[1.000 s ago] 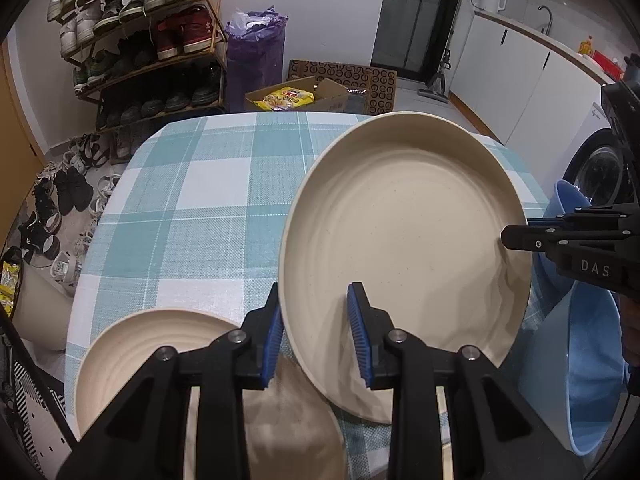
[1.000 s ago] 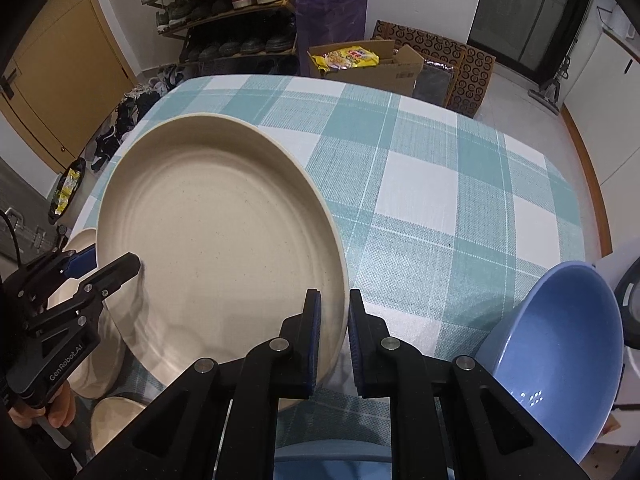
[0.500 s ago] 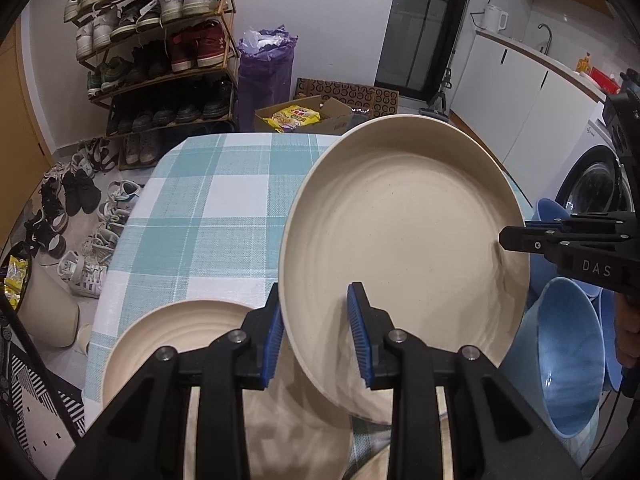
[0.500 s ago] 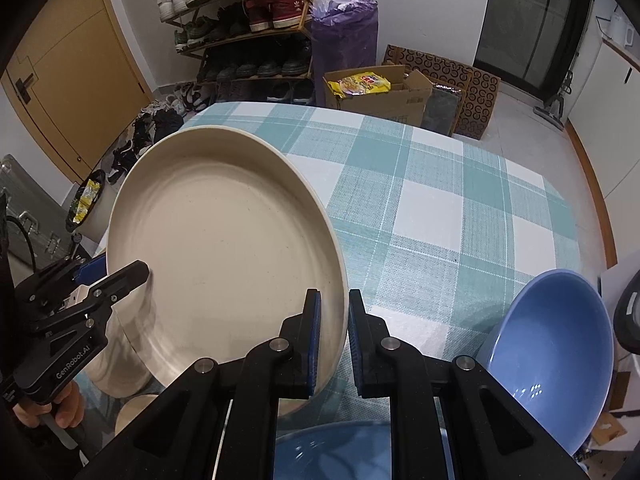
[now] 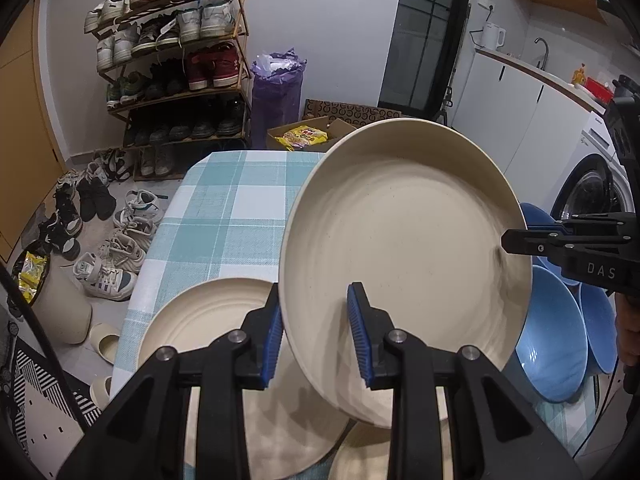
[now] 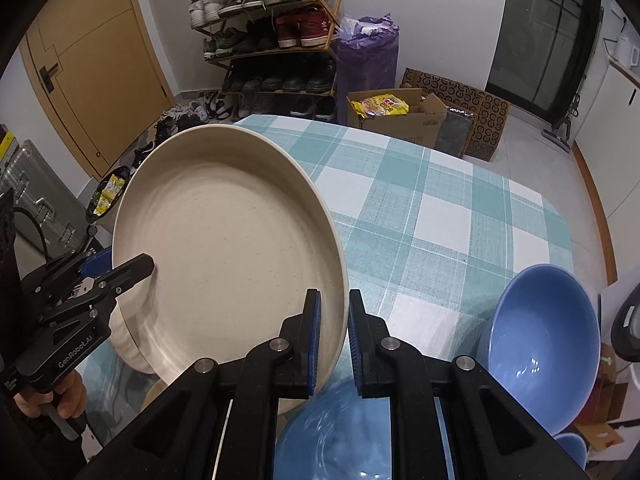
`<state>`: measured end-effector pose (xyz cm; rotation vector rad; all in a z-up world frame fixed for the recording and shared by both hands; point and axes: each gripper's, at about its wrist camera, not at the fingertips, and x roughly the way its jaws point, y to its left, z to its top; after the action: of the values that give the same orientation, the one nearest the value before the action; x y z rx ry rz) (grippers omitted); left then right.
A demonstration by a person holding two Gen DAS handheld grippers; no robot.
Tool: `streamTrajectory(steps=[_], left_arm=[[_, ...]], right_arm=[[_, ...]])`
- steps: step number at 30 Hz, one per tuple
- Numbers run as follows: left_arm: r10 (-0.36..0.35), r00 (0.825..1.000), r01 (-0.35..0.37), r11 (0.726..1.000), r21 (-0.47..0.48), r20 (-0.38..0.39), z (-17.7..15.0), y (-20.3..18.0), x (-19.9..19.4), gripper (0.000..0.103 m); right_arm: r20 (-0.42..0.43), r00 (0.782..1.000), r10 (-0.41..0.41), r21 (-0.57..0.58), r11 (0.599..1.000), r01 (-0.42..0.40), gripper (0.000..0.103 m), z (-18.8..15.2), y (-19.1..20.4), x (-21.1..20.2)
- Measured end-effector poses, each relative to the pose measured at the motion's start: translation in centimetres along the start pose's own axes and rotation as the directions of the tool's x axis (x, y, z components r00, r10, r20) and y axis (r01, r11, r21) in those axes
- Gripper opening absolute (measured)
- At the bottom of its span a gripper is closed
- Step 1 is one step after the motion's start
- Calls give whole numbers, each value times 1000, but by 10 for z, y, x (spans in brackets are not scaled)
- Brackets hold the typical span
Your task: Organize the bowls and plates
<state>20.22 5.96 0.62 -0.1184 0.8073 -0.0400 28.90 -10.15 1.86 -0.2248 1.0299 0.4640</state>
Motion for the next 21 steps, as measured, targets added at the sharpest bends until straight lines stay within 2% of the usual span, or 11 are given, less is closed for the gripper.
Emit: streamTrajectory(steps=[21], left_arm=[[1, 997, -2, 1000, 14, 74, -51, 0, -59, 29]], right_arm=[[63, 998, -3, -56, 998, 7, 13, -64, 44, -52]])
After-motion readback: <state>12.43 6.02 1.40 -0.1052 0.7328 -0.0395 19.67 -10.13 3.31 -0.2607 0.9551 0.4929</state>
